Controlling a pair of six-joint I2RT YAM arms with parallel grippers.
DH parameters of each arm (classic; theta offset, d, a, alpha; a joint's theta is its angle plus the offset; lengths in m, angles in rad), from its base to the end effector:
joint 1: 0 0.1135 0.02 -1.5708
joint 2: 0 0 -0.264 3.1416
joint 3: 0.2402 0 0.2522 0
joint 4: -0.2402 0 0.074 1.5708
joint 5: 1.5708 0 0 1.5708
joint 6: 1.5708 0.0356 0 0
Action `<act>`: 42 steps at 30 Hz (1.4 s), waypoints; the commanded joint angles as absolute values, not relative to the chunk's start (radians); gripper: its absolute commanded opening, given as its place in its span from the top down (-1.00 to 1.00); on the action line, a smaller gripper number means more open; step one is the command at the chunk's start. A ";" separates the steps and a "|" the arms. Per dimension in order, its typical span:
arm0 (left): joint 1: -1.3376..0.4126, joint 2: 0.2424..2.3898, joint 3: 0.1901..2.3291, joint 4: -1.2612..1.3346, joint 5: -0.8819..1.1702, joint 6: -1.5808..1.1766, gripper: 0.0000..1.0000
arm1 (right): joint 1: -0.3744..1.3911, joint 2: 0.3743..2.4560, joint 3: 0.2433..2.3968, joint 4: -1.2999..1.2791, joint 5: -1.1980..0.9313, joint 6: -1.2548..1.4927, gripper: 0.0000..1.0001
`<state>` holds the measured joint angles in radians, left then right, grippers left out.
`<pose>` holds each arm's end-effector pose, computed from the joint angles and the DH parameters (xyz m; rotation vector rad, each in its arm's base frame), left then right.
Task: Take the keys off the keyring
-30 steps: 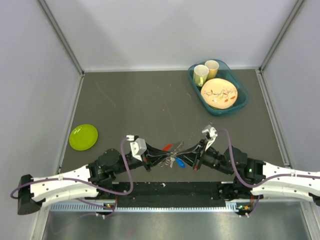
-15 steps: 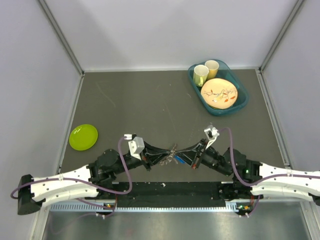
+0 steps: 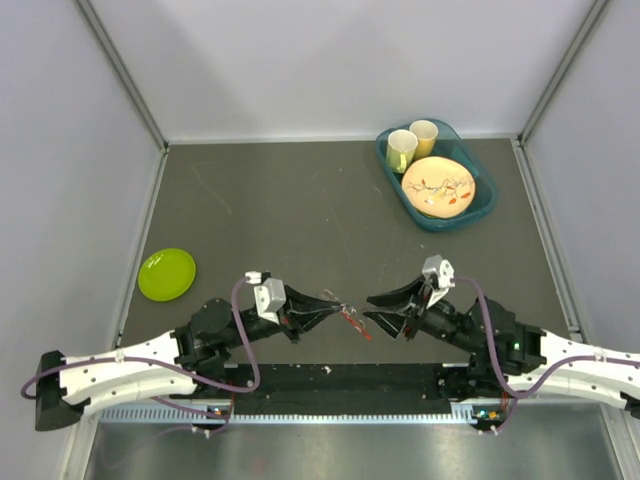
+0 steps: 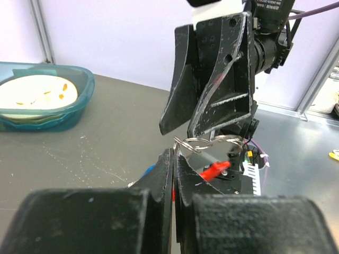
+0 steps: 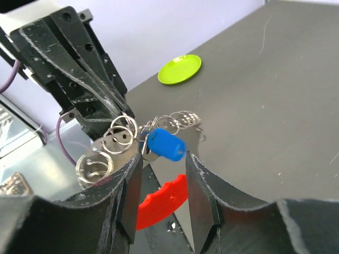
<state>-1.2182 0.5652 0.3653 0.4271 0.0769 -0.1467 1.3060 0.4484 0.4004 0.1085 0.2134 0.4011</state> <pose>0.0512 -0.1471 0.2897 0.7987 1.2082 -1.1906 0.0435 0.1315 0.2827 -0.5445 1.5435 1.1876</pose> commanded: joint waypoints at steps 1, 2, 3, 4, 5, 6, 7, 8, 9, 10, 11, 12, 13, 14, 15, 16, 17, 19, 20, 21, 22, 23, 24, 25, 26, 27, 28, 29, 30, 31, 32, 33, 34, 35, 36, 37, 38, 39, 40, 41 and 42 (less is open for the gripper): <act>-1.213 0.561 0.413 0.515 0.130 -0.129 1.00 | 1.302 0.416 0.456 0.101 0.147 0.201 0.23; -1.213 0.563 0.414 0.518 0.155 -0.127 1.00 | 1.301 0.420 0.459 0.101 0.132 0.186 0.23; -1.213 0.571 0.416 0.518 0.166 -0.129 1.00 | 1.301 0.422 0.463 0.104 0.108 0.155 0.23; -1.215 0.574 0.419 0.518 0.172 -0.129 1.00 | 1.302 0.426 0.472 0.106 0.100 0.146 0.23; -1.213 0.578 0.420 0.518 0.184 -0.130 1.00 | 1.302 0.434 0.479 0.106 0.095 0.137 0.24; -1.213 0.586 0.422 0.515 0.187 -0.127 1.00 | 1.301 0.439 0.483 0.106 0.095 0.121 0.24; -1.215 0.589 0.426 0.512 0.195 -0.124 1.00 | 1.302 0.445 0.494 0.104 0.100 0.115 0.24; -1.215 0.594 0.428 0.508 0.205 -0.121 1.00 | 1.302 0.448 0.498 0.104 0.100 0.110 0.24; -1.213 0.598 0.429 0.500 0.224 -0.114 1.00 | 1.301 0.456 0.502 0.107 0.098 0.092 0.24; -1.213 0.600 0.434 0.494 0.225 -0.110 1.00 | 1.301 0.459 0.508 0.107 0.097 0.086 0.24; -1.215 0.601 0.434 0.489 0.227 -0.109 1.00 | 1.301 0.462 0.509 0.107 0.095 0.080 0.24; -1.215 0.604 0.436 0.486 0.247 -0.100 1.00 | 1.301 0.465 0.512 0.107 0.074 0.066 0.24; -1.212 0.604 0.437 0.480 0.253 -0.098 1.00 | 1.302 0.469 0.512 0.112 0.061 0.060 0.23; -1.213 0.604 0.439 0.477 0.261 -0.098 1.00 | 1.302 0.469 0.512 0.113 0.054 0.055 0.23; -1.212 0.606 0.440 0.476 0.265 -0.098 1.00 | 1.301 0.472 0.514 0.114 0.035 0.046 0.23; -1.213 0.606 0.443 0.471 0.267 -0.098 1.00 | 1.301 0.485 0.518 0.110 0.023 0.045 0.23; -1.213 0.604 0.445 0.471 0.267 -0.098 1.00 | 1.302 0.489 0.522 0.109 0.011 0.041 0.23; -1.212 0.607 0.446 0.472 0.270 -0.100 1.00 | 1.302 0.511 0.529 0.113 -0.037 0.041 0.23; -1.213 0.607 0.446 0.474 0.268 -0.100 1.00 | 1.302 0.520 0.529 0.123 -0.050 0.043 0.23; -1.213 0.609 0.448 0.476 0.270 -0.101 1.00 | 1.301 0.528 0.532 0.127 -0.064 0.048 0.23; -1.213 0.611 0.449 0.476 0.270 -0.101 1.00 | 1.302 0.549 0.534 0.132 -0.071 0.049 0.24; -1.212 0.612 0.451 0.474 0.270 -0.100 1.00 | 1.302 0.558 0.534 0.144 -0.078 0.051 0.24; -1.212 0.614 0.453 0.472 0.270 -0.100 1.00 | 1.302 0.566 0.535 0.149 -0.090 0.051 0.24; -1.213 0.615 0.456 0.471 0.271 -0.098 1.00 | 1.301 0.575 0.537 0.155 -0.095 0.054 0.25; -1.213 0.615 0.456 0.469 0.272 -0.098 1.00 | 1.301 0.589 0.538 0.161 -0.100 0.055 0.27; -1.212 0.615 0.456 0.468 0.272 -0.097 1.00 | 1.302 0.595 0.541 0.173 -0.107 0.055 0.28; -1.212 0.615 0.457 0.466 0.272 -0.095 1.00 | 1.302 0.601 0.541 0.178 -0.112 0.055 0.32; -1.212 0.612 0.457 0.463 0.267 -0.094 1.00 | 1.302 0.609 0.541 0.184 -0.113 0.057 0.34; -1.212 0.614 0.456 0.460 0.265 -0.091 1.00 | 1.301 0.611 0.540 0.196 -0.118 0.057 0.36; -1.212 0.612 0.456 0.460 0.264 -0.089 1.00 | 1.301 0.612 0.538 0.202 -0.120 0.057 0.37; -1.212 0.615 0.456 0.459 0.262 -0.087 1.00 | 1.301 0.614 0.537 0.210 -0.123 0.058 0.37; -1.212 0.614 0.454 0.456 0.259 -0.086 1.00 | 1.302 0.620 0.535 0.222 -0.124 0.057 0.37; -1.212 0.614 0.453 0.456 0.259 -0.086 1.00 | 1.302 0.623 0.534 0.229 -0.124 0.058 0.38; -1.212 0.614 0.453 0.457 0.259 -0.087 1.00 | 1.301 0.627 0.534 0.232 -0.124 0.058 0.40; -1.212 0.614 0.449 0.459 0.259 -0.090 1.00 | 1.302 0.637 0.538 0.233 -0.124 0.058 0.42; -1.212 0.612 0.448 0.460 0.261 -0.091 1.00 | 1.302 0.641 0.540 0.238 -0.124 0.058 0.47; -1.212 0.612 0.446 0.463 0.262 -0.094 1.00 | 1.302 0.644 0.540 0.241 -0.124 0.057 0.53; -1.212 0.611 0.440 0.466 0.259 -0.095 1.00 | 1.302 0.650 0.540 0.245 -0.127 0.055 0.61; -1.210 0.609 0.436 0.472 0.255 -0.095 1.00 | 1.302 0.655 0.538 0.252 -0.126 0.052 0.86; -1.212 0.606 0.434 0.474 0.252 -0.095 1.00 | 1.302 0.655 0.538 0.256 -0.123 0.051 0.99; -1.212 0.606 0.431 0.474 0.250 -0.095 1.00 | 1.301 0.655 0.537 0.259 -0.126 0.049 1.00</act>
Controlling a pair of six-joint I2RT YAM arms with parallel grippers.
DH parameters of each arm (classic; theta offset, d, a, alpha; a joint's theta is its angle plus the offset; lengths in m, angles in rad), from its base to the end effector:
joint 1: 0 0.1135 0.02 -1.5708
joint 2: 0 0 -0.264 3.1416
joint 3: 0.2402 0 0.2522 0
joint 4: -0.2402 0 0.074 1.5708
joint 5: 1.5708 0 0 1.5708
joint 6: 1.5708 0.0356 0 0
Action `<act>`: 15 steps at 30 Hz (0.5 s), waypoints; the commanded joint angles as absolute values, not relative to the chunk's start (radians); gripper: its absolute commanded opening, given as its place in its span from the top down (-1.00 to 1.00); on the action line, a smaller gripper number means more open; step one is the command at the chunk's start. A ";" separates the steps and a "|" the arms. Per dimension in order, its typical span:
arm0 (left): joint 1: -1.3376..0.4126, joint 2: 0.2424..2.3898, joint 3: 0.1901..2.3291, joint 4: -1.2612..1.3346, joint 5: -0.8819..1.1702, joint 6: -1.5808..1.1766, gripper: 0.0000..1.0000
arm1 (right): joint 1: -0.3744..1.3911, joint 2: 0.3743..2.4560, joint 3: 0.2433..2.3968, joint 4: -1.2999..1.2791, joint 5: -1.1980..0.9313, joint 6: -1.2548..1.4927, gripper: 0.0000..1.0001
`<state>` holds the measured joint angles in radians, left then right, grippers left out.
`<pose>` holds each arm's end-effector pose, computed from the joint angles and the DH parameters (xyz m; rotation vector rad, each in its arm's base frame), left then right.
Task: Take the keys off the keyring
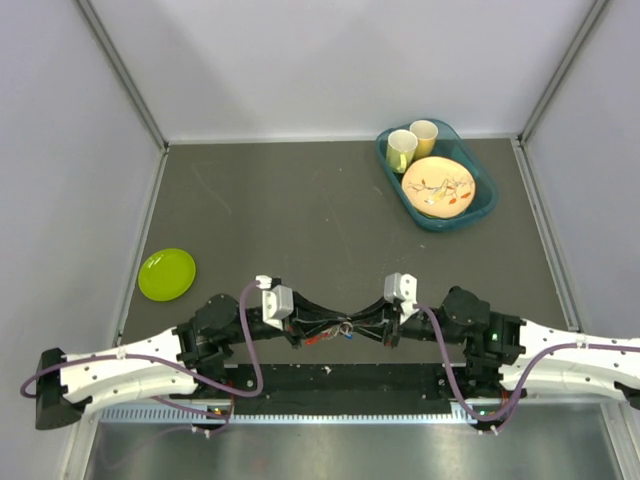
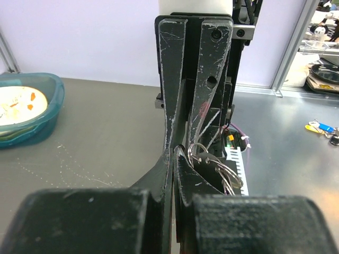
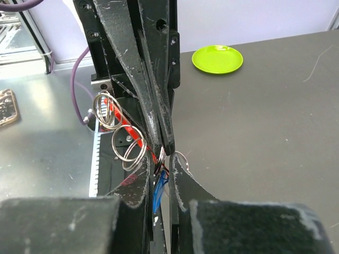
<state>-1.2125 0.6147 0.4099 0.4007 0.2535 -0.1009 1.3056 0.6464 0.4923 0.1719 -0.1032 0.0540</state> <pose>0.0487 -0.1556 0.2958 0.9792 1.1397 -1.2539 0.0410 0.1649 0.2961 -1.0492 1.3019 1.1356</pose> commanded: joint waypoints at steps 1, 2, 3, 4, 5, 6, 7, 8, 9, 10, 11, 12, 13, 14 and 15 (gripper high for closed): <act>-1.210 0.604 0.430 0.471 0.249 -0.095 1.00 | 1.302 0.652 0.537 0.258 -0.126 0.048 1.00; -1.212 0.597 0.433 0.457 0.245 -0.095 1.00 | 1.301 0.649 0.537 0.246 -0.118 0.052 1.00; -1.212 0.594 0.433 0.451 0.241 -0.095 1.00 | 1.301 0.646 0.540 0.235 -0.104 0.049 1.00; -1.210 0.589 0.433 0.443 0.223 -0.095 1.00 | 1.301 0.640 0.545 0.215 -0.097 0.046 1.00; -1.212 0.577 0.434 0.416 0.206 -0.097 1.00 | 1.302 0.640 0.549 0.168 -0.066 0.041 1.00; -1.212 0.571 0.443 0.396 0.189 -0.098 1.00 | 1.301 0.637 0.573 0.125 -0.049 0.040 1.00; -1.210 0.563 0.451 0.368 0.152 -0.098 1.00 | 1.302 0.640 0.590 0.083 -0.034 0.037 1.00; -1.212 0.549 0.459 0.315 0.131 -0.092 0.95 | 1.301 0.643 0.630 0.002 -0.020 0.022 1.00; -1.212 0.546 0.483 0.277 0.106 -0.089 0.81 | 1.302 0.646 0.652 -0.055 -0.018 0.014 1.00; -1.210 0.542 0.498 0.241 0.089 -0.086 0.55 | 1.302 0.649 0.673 -0.095 -0.020 0.008 1.00; -1.212 0.538 0.517 0.204 0.062 -0.083 0.42 | 1.302 0.663 0.720 -0.144 -0.023 0.006 1.00; -1.210 0.540 0.558 0.119 0.054 -0.081 0.34 | 1.302 0.670 0.747 -0.228 -0.031 -0.015 1.00; -1.212 0.541 0.583 0.082 0.051 -0.080 0.30 | 1.302 0.679 0.771 -0.279 -0.040 -0.029 1.00; -1.212 0.551 0.603 0.042 0.057 -0.077 0.25 | 1.302 0.704 0.825 -0.320 -0.063 -0.041 1.00; -1.210 0.557 0.638 0.005 0.061 -0.074 0.23 | 1.301 0.722 0.850 -0.403 -0.077 -0.047 1.00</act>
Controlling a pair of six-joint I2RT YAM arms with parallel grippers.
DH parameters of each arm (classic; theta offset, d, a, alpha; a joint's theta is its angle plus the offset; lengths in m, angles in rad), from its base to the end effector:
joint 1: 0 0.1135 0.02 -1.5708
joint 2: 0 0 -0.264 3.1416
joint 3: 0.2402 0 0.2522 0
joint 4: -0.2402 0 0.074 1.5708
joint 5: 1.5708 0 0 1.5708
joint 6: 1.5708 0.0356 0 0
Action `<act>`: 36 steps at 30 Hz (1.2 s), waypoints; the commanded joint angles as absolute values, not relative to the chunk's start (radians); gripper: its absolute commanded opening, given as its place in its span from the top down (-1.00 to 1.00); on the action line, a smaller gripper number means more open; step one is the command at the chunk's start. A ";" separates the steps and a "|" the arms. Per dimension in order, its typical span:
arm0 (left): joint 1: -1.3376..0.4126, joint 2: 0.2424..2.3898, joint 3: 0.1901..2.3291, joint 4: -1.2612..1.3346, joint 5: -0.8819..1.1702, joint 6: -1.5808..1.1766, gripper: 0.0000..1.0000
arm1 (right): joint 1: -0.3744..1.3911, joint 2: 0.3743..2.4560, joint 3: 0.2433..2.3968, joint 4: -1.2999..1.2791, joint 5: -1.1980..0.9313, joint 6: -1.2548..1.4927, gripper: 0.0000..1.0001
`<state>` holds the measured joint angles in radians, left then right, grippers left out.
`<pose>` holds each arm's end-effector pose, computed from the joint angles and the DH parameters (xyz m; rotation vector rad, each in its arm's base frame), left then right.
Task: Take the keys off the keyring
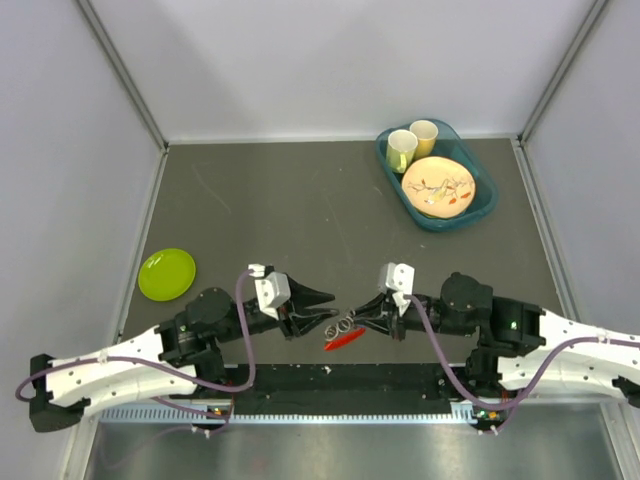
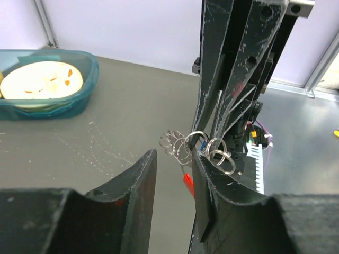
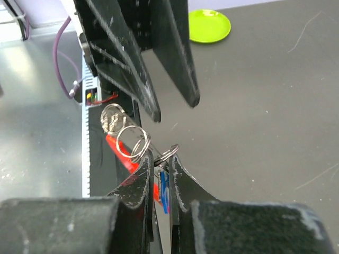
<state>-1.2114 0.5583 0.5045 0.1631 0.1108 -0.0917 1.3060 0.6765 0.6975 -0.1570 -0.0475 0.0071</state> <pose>0.0500 -0.1443 0.3120 0.9132 1.2746 -1.1279 0.0419 0.1610 0.3291 -1.1270 1.4221 1.0003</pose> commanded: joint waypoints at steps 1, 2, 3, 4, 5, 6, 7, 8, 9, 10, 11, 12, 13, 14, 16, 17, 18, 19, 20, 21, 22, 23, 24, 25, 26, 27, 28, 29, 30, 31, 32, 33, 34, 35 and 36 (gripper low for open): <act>-1.212 0.571 0.653 -0.039 0.069 -0.074 0.21 | 1.301 0.738 0.874 -0.438 -0.087 -0.052 1.00; -1.210 0.577 0.669 -0.057 0.072 -0.075 0.19 | 1.302 0.752 0.920 -0.466 -0.103 -0.060 1.00; -1.212 0.583 0.696 -0.084 0.089 -0.077 0.18 | 1.301 0.777 0.937 -0.494 -0.112 -0.063 1.00; -1.210 0.595 0.707 -0.092 0.098 -0.077 0.17 | 1.302 0.785 0.952 -0.523 -0.124 -0.067 1.00; -1.210 0.601 0.718 -0.100 0.110 -0.077 0.17 | 1.302 0.793 0.975 -0.534 -0.150 -0.078 1.00; -1.210 0.607 0.736 -0.109 0.138 -0.075 0.16 | 1.302 0.801 0.985 -0.541 -0.162 -0.084 1.00; -1.210 0.621 0.744 -0.121 0.147 -0.074 0.16 | 1.302 0.808 0.992 -0.558 -0.173 -0.101 1.00; -1.212 0.629 0.759 -0.129 0.158 -0.066 0.16 | 1.301 0.813 1.009 -0.564 -0.204 -0.110 1.00; -1.209 0.638 0.764 -0.135 0.176 -0.061 0.16 | 1.302 0.824 1.015 -0.568 -0.216 -0.118 1.00; -1.209 0.659 0.772 -0.149 0.189 -0.051 0.16 | 1.301 0.828 1.022 -0.574 -0.242 -0.135 1.00; -1.207 0.670 0.788 -0.158 0.202 -0.046 0.16 | 1.301 0.831 1.031 -0.574 -0.253 -0.143 1.00; -1.206 0.681 0.796 -0.164 0.219 -0.043 0.18 | 1.301 0.836 1.034 -0.574 -0.258 -0.149 1.00; -1.203 0.702 0.802 -0.170 0.262 -0.037 0.19 | 1.301 0.844 1.038 -0.574 -0.258 -0.156 1.00; -1.203 0.712 0.810 -0.176 0.285 -0.034 0.21 | 1.302 0.847 1.045 -0.577 -0.262 -0.161 1.00; -1.200 0.736 0.813 -0.178 0.345 -0.023 0.22 | 1.302 0.853 1.052 -0.575 -0.281 -0.167 1.00; -1.198 0.744 0.818 -0.176 0.360 -0.020 0.22 | 1.302 0.854 1.055 -0.574 -0.291 -0.170 1.00; -1.197 0.752 0.819 -0.176 0.374 -0.015 0.23 | 1.301 0.854 1.057 -0.574 -0.302 -0.172 1.00; -1.197 0.762 0.821 -0.173 0.383 -0.011 0.24 | 1.302 0.857 1.057 -0.574 -0.313 -0.175 1.00; -1.195 0.767 0.824 -0.170 0.402 -0.008 0.25 | 1.302 0.856 1.058 -0.574 -0.321 -0.175 1.00; -1.195 0.772 0.825 -0.164 0.406 -0.006 0.25 | 1.301 0.856 1.057 -0.574 -0.325 -0.176 1.00; -1.195 0.782 0.827 -0.161 0.413 -0.008 0.26 | 1.301 0.854 1.057 -0.574 -0.333 -0.179 1.00; -1.195 0.785 0.831 -0.160 0.419 0.017 0.28 | 1.302 0.854 1.054 -0.575 -0.336 -0.181 1.00; -1.193 0.790 0.833 -0.153 0.426 0.023 0.30 | 1.301 0.854 1.054 -0.574 -0.340 -0.183 1.00; -1.192 0.801 0.836 -0.149 0.431 0.032 0.30 | 1.302 0.853 1.054 -0.574 -0.345 -0.184 1.00; -1.193 0.805 0.844 -0.147 0.445 0.034 0.31 | 1.301 0.854 1.054 -0.574 -0.345 -0.184 1.00; -1.193 0.810 0.848 -0.147 0.451 0.037 0.32 | 1.301 0.853 1.054 -0.574 -0.344 -0.186 1.00; -1.192 0.814 0.851 -0.149 0.459 0.040 0.33 | 1.301 0.851 1.054 -0.574 -0.339 -0.186 1.00; -1.193 0.816 0.857 -0.150 0.465 0.041 0.34 | 1.301 0.851 1.052 -0.574 -0.334 -0.187 1.00; -1.193 0.813 0.861 -0.152 0.474 0.044 0.35 | 1.301 0.844 1.051 -0.574 -0.327 -0.189 1.00; -1.192 0.808 0.862 -0.162 0.480 0.051 0.35 | 1.301 0.841 1.048 -0.574 -0.321 -0.192 1.00; -1.190 0.807 0.870 -0.166 0.480 0.054 0.35 | 1.301 0.836 1.042 -0.572 -0.319 -0.195 1.00; -1.190 0.802 0.873 -0.173 0.476 0.058 0.35 | 1.301 0.833 1.037 -0.572 -0.319 -0.198 1.00; -1.189 0.796 0.876 -0.187 0.469 0.064 0.35 | 1.302 0.825 1.029 -0.572 -0.318 -0.199 1.00; -1.184 0.795 0.883 -0.193 0.463 0.069 0.35 | 1.301 0.821 1.026 -0.572 -0.316 -0.201 1.00; -1.183 0.793 0.890 -0.202 0.454 0.072 0.35 | 1.302 0.819 1.023 -0.574 -0.316 -0.202 1.00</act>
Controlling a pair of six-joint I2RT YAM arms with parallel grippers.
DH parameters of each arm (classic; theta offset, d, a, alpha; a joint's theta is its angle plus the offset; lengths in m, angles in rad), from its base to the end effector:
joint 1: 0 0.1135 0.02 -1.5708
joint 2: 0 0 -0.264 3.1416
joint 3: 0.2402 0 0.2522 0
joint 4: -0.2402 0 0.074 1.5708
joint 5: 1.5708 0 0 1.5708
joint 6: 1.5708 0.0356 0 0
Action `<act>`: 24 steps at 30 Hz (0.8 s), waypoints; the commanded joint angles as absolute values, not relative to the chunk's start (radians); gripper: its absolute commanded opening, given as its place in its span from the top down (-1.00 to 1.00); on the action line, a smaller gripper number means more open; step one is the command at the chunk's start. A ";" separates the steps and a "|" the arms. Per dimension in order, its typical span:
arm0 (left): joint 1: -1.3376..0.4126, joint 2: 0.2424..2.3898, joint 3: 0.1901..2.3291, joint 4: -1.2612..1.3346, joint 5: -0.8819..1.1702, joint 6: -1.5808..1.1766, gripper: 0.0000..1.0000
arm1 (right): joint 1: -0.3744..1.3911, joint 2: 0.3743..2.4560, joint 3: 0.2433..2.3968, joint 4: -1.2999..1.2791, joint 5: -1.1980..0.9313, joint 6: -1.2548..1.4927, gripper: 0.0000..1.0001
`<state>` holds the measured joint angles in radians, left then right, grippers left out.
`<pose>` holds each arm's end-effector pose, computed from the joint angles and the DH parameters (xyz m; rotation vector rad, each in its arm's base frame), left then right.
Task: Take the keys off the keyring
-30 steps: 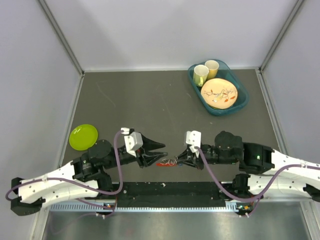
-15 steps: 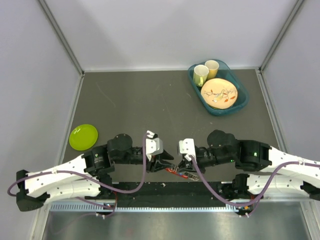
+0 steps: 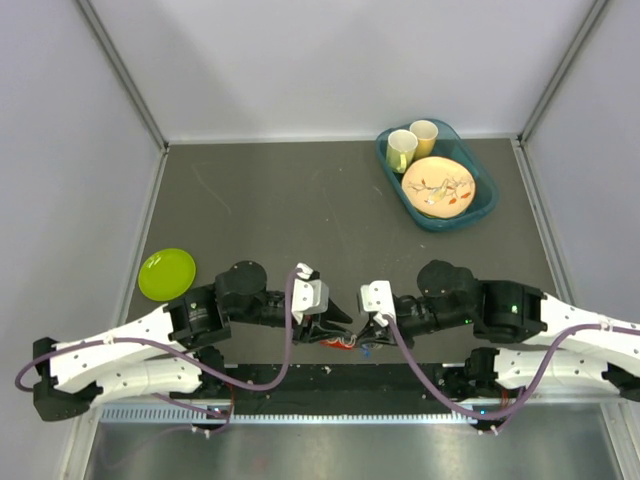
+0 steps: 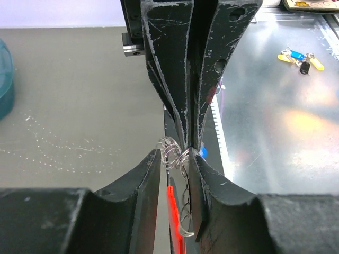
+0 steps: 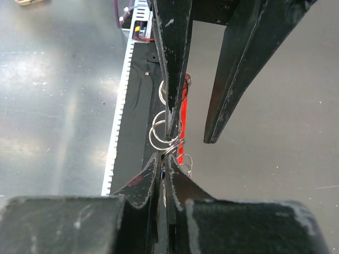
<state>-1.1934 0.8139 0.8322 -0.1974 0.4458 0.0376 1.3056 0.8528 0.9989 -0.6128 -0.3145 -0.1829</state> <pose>0.0546 -0.1795 0.3510 1.3664 1.3201 -1.2061 0.0356 0.1730 0.3588 -1.6185 1.4461 0.9982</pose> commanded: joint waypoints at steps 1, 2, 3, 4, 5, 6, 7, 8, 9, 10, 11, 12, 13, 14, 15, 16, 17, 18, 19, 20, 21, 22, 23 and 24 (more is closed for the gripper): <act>-1.181 0.795 0.894 -0.209 0.437 0.080 0.35 | 1.302 0.815 1.020 -0.572 -0.316 -0.204 1.00; -1.174 0.798 0.903 -0.215 0.433 0.080 0.35 | 1.301 0.813 1.019 -0.574 -0.318 -0.206 1.00; -1.169 0.804 0.907 -0.215 0.433 0.081 0.36 | 1.301 0.811 1.019 -0.572 -0.318 -0.206 1.00; -1.166 0.810 0.910 -0.215 0.440 0.081 0.36 | 1.301 0.811 1.017 -0.572 -0.321 -0.210 1.00; -1.164 0.813 0.914 -0.216 0.443 0.083 0.36 | 1.301 0.810 1.019 -0.571 -0.321 -0.212 1.00; -1.163 0.827 0.916 -0.216 0.448 0.083 0.36 | 1.301 0.811 1.019 -0.569 -0.319 -0.212 1.00; -1.163 0.833 0.916 -0.216 0.452 0.083 0.37 | 1.301 0.811 1.020 -0.568 -0.313 -0.213 1.00; -1.163 0.839 0.916 -0.216 0.465 0.083 0.37 | 1.302 0.811 1.020 -0.568 -0.310 -0.213 1.00; -1.163 0.847 0.914 -0.216 0.477 0.084 0.38 | 1.301 0.813 1.020 -0.568 -0.305 -0.215 1.00; -1.163 0.848 0.911 -0.215 0.489 0.093 0.37 | 1.302 0.811 1.020 -0.566 -0.296 -0.215 1.00; -1.164 0.850 0.905 -0.215 0.503 0.098 0.38 | 1.301 0.808 1.019 -0.566 -0.298 -0.216 1.00; -1.163 0.853 0.902 -0.210 0.506 0.100 0.38 | 1.301 0.807 1.017 -0.566 -0.298 -0.218 1.00; -1.163 0.854 0.897 -0.209 0.508 0.107 0.38 | 1.301 0.802 1.016 -0.565 -0.298 -0.218 1.00; -1.164 0.857 0.896 -0.210 0.511 0.110 0.38 | 1.301 0.801 1.014 -0.565 -0.296 -0.219 1.00; -1.163 0.865 0.896 -0.210 0.517 0.115 0.38 | 1.301 0.799 1.015 -0.565 -0.295 -0.218 1.00; -1.163 0.871 0.897 -0.213 0.528 0.121 0.39 | 1.301 0.796 1.015 -0.563 -0.291 -0.218 1.00; -1.163 0.876 0.900 -0.213 0.537 0.126 0.39 | 1.301 0.796 1.015 -0.564 -0.290 -0.218 1.00; -1.163 0.882 0.900 -0.212 0.560 0.129 0.40 | 1.302 0.796 1.017 -0.563 -0.290 -0.218 1.00; -1.163 0.887 0.900 -0.213 0.572 0.135 0.40 | 1.302 0.796 1.017 -0.561 -0.282 -0.218 1.00; -1.163 0.890 0.900 -0.213 0.586 0.137 0.40 | 1.302 0.796 1.017 -0.561 -0.281 -0.218 1.00; -1.163 0.896 0.900 -0.216 0.609 0.141 0.40 | 1.302 0.796 1.017 -0.561 -0.278 -0.218 1.00; -1.163 0.899 0.900 -0.219 0.615 0.146 0.40 | 1.302 0.795 1.017 -0.561 -0.275 -0.216 1.00; -1.163 0.905 0.900 -0.225 0.618 0.144 0.40 | 1.301 0.795 1.017 -0.561 -0.275 -0.218 1.00; -1.163 0.914 0.900 -0.225 0.620 0.147 0.41 | 1.302 0.793 1.017 -0.561 -0.273 -0.218 1.00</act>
